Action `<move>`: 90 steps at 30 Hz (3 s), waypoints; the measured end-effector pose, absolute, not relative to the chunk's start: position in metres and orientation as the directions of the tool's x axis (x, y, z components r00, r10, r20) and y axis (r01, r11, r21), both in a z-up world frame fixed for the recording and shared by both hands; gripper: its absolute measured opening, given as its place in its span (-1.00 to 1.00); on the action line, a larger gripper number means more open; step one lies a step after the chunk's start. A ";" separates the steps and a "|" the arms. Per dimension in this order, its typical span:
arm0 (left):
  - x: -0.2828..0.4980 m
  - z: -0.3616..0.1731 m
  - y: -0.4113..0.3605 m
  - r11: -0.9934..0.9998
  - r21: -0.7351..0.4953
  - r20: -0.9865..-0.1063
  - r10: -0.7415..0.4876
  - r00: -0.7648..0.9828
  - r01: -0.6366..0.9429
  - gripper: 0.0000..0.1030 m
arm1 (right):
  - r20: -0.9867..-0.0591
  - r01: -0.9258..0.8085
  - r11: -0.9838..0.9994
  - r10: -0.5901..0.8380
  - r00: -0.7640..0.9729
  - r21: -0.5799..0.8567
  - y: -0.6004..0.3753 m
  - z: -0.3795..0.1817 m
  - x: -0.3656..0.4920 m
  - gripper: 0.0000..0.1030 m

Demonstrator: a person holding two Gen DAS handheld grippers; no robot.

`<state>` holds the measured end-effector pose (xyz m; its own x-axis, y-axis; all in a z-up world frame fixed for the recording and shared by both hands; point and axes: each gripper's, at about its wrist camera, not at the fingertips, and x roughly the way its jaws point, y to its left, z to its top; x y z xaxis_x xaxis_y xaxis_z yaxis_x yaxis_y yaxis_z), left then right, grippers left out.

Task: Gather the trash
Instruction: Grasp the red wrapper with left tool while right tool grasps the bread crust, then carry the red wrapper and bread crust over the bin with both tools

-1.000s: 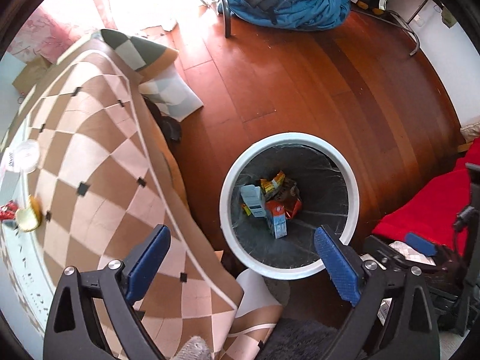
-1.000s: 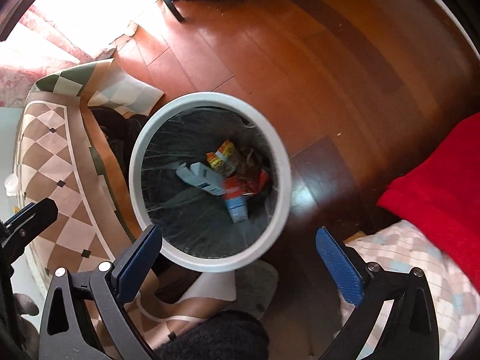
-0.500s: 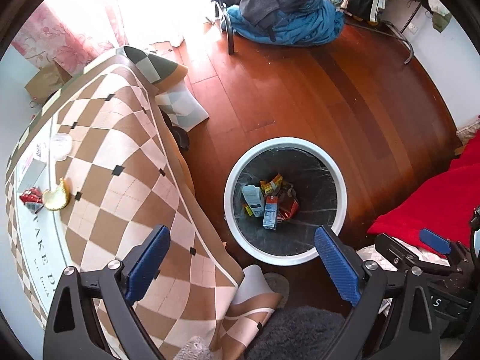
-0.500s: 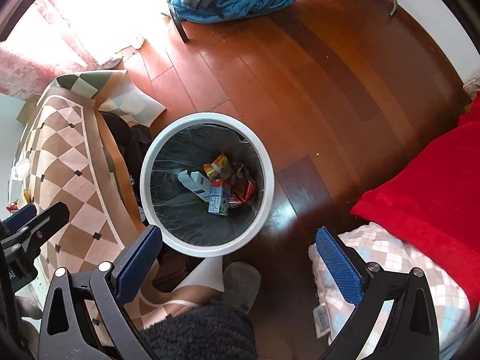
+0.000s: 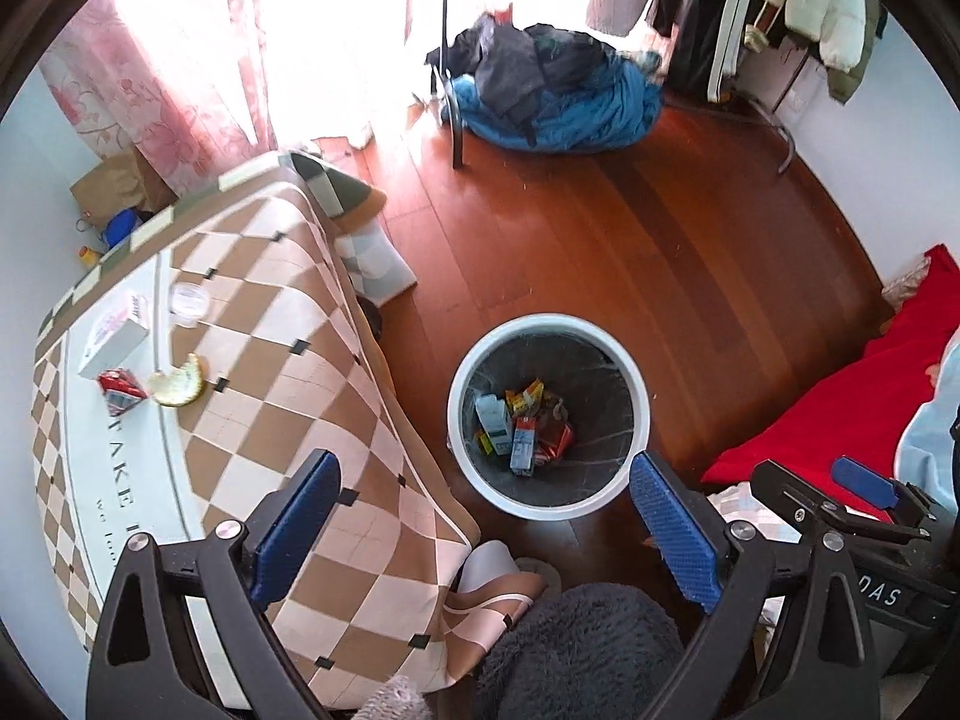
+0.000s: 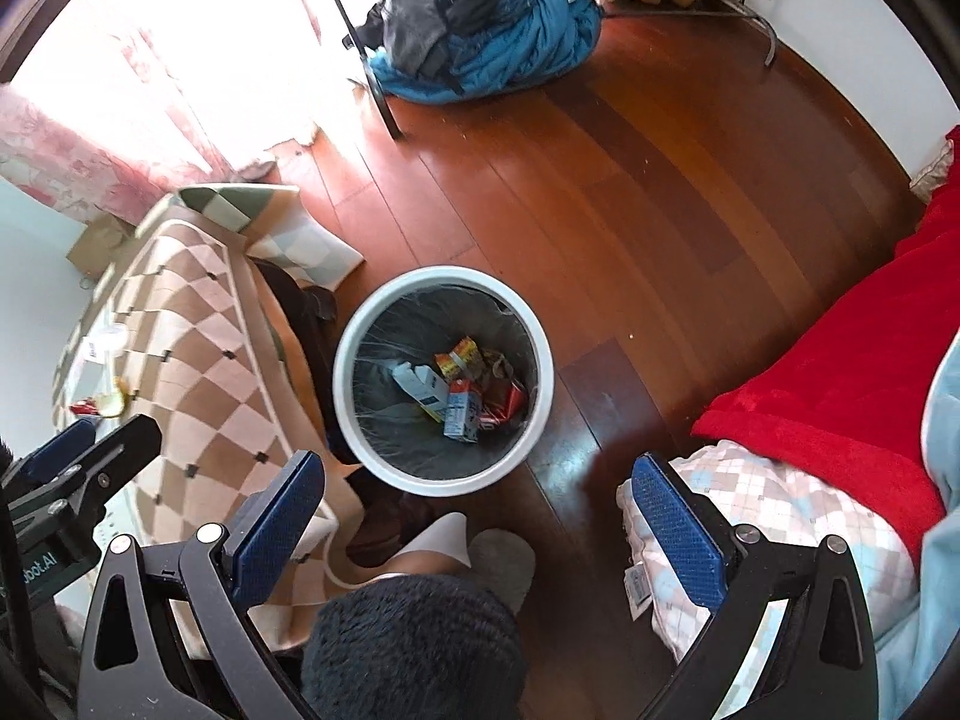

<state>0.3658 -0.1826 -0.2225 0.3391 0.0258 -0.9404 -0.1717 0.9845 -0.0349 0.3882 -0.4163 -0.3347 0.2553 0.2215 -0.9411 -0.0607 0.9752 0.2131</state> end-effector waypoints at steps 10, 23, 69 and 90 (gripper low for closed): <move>0.332 -0.163 -0.103 0.952 -0.052 -0.885 0.097 0.456 -0.303 0.92 | -0.861 -0.129 0.928 0.373 0.346 0.350 -0.375 -0.253 0.367 1.00; 0.252 -0.259 0.125 0.717 0.147 -0.920 0.353 0.173 -0.681 0.92 | -0.881 -0.373 0.840 0.462 0.106 0.395 -0.114 -0.307 0.403 0.97; 0.276 -0.242 0.116 0.818 0.098 -0.851 0.364 0.379 -0.567 -0.94 | -0.894 -0.497 0.825 0.407 0.190 0.269 -0.037 -0.330 0.395 -0.87; 0.313 -0.170 -0.081 0.966 -0.013 -0.806 0.143 0.574 -0.259 -0.94 | -0.837 -0.370 0.895 0.390 0.383 0.248 -0.263 -0.233 0.384 -0.87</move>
<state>0.3134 -0.0806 -0.1702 0.5738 0.1429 -0.8064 -0.2586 0.9659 -0.0129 0.3837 -0.2629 -0.2330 0.3833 0.3902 -0.8371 -0.3696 0.8955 0.2481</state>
